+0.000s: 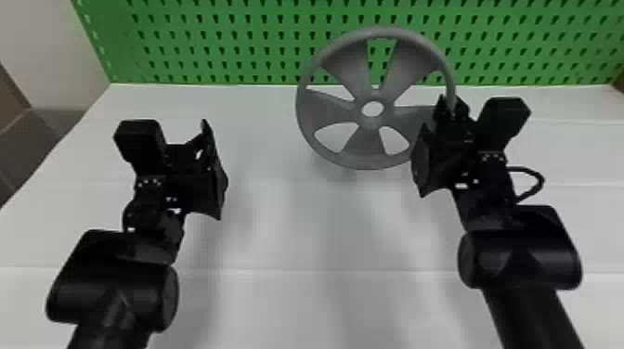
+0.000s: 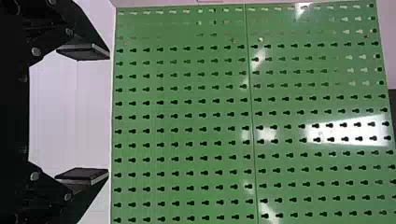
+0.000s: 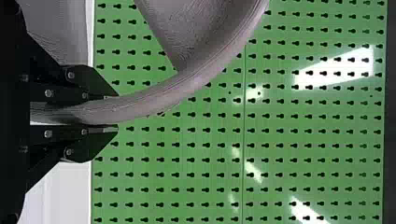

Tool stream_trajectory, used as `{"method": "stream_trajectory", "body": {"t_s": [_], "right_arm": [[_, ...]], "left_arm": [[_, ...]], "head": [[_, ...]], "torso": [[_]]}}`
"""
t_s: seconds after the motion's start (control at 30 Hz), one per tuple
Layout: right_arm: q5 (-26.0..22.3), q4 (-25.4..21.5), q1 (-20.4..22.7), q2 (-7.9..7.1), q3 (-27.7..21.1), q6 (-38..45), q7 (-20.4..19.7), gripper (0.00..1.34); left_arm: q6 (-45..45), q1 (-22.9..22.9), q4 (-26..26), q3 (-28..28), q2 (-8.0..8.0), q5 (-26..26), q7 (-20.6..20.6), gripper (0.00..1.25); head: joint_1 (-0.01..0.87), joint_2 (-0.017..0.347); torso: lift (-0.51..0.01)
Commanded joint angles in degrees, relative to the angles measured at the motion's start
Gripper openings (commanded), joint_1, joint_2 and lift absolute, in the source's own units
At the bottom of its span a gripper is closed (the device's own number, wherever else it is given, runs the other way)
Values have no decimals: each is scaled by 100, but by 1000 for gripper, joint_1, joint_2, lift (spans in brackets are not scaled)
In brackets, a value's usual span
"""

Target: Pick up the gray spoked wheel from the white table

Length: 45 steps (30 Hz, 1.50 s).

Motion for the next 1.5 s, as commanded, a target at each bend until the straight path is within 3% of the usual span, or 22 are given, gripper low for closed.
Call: {"method": "stream_trajectory", "body": {"t_s": [0.0,1.47], "right_arm": [[0,0,-7,14,0,10,-1,195],[18,-18,11,14,0,54,-1,195]], "left_arm": [[0,0,6,-2,0,0,0,882],[0,0,6,-11,0,-18,0,881]], "head": [[782,57],[782,57]], "torso": [[-97],[-97]]}}
